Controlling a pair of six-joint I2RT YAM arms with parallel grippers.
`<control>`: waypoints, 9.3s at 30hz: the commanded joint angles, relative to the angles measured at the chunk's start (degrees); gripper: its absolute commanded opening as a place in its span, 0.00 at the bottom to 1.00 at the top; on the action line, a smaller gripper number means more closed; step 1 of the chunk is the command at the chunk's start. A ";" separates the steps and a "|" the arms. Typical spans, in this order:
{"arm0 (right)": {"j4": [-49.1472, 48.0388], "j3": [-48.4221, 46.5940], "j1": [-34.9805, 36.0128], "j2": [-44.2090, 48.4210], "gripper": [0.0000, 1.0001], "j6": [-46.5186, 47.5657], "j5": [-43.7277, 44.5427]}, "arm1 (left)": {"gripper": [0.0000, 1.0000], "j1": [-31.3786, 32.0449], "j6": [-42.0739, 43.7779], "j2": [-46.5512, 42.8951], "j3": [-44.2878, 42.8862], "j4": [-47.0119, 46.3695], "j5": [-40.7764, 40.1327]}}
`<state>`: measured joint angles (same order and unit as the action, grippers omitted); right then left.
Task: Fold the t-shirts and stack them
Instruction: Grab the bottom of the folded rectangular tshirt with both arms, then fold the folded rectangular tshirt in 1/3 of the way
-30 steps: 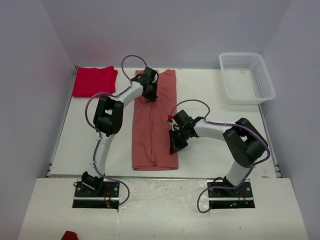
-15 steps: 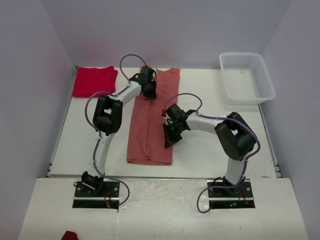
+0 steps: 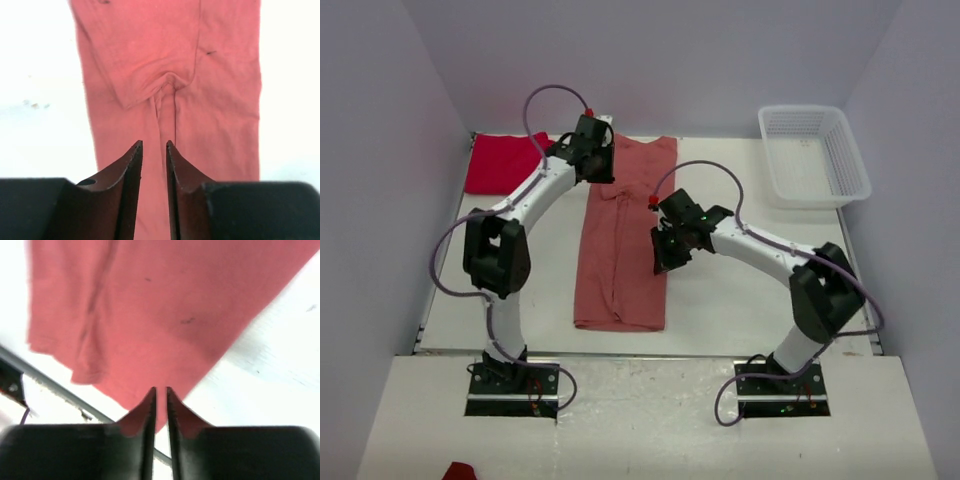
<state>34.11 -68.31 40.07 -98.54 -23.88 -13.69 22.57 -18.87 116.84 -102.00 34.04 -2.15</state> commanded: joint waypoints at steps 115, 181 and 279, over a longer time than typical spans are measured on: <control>-31.38 43.71 23.65 22.78 0.00 -54.08 26.53 | 0.50 -2.53 -18.13 -61.11 68.68 11.31 14.19; -15.75 42.74 23.65 30.33 0.00 -54.70 31.00 | 0.00 -1.47 -25.60 -60.76 71.32 7.62 21.05; 4.31 -35.38 -21.18 -9.95 0.03 6.95 4.38 | 0.59 -5.87 -6.17 -15.25 8.13 -7.16 18.59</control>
<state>41.39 -113.97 18.39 -117.38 -11.73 -5.50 15.27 -26.24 98.89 -93.45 24.29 3.49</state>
